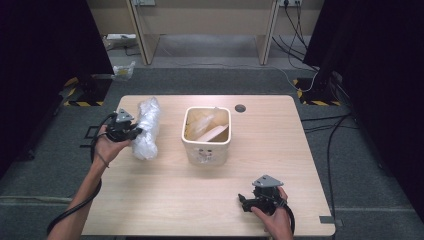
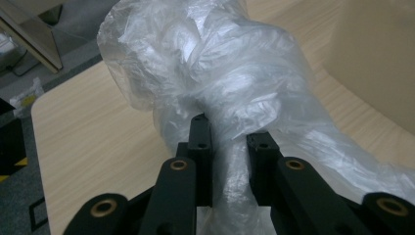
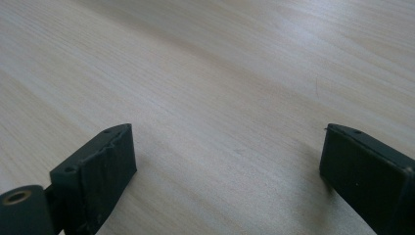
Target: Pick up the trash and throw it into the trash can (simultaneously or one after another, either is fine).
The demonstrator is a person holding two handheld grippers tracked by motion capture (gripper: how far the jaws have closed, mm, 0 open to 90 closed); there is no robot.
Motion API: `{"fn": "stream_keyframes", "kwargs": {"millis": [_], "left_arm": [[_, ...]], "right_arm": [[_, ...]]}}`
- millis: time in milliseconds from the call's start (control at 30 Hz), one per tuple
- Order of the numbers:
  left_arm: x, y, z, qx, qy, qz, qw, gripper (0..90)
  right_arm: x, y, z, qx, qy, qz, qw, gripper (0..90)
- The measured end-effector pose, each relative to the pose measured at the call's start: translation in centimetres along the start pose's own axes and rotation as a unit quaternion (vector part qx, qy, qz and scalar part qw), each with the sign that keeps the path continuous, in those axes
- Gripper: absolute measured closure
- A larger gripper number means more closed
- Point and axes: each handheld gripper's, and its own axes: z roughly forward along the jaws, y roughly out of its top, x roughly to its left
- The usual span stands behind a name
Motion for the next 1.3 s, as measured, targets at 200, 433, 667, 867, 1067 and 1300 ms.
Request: {"fn": "stream_keyframes", "kwargs": {"millis": [200, 433, 667, 867, 1067, 1300], "left_arm": [[-0.4, 1.5, -1.6, -0.016, -0.012, 0.019, 0.9996, 76.7], [-1.1, 2.9, -2.9, -0.026, -0.026, 0.037, 0.9987, 76.7], [-1.8, 4.3, -4.0, -0.035, -0.032, 0.053, 0.9975, 76.6], [-2.3, 5.4, -4.5, -0.042, -0.038, 0.063, 0.9964, 76.6], [-3.3, 6.5, -4.7, -0.046, -0.046, 0.077, 0.9949, 76.6], [-4.4, 8.0, -5.1, -0.055, -0.054, 0.093, 0.9926, 76.6]], "right_arm": [[0.0, 0.0, 0.0, 0.000, 0.000, 0.000, 1.0000, 6.6], [0.0, 0.0, 0.0, 0.000, 0.000, 0.001, 1.0000, 6.6], [0.0, 0.0, 0.0, 0.000, 0.000, 0.001, 1.0000, 6.5], [0.0, 0.0, 0.0, 0.000, 0.000, 0.001, 1.0000, 6.5], [0.0, 0.0, 0.0, -0.001, 0.000, 0.000, 1.0000, 6.5], [0.0, 0.0, 0.0, -0.001, 0.000, 0.000, 1.0000, 6.5]]}}
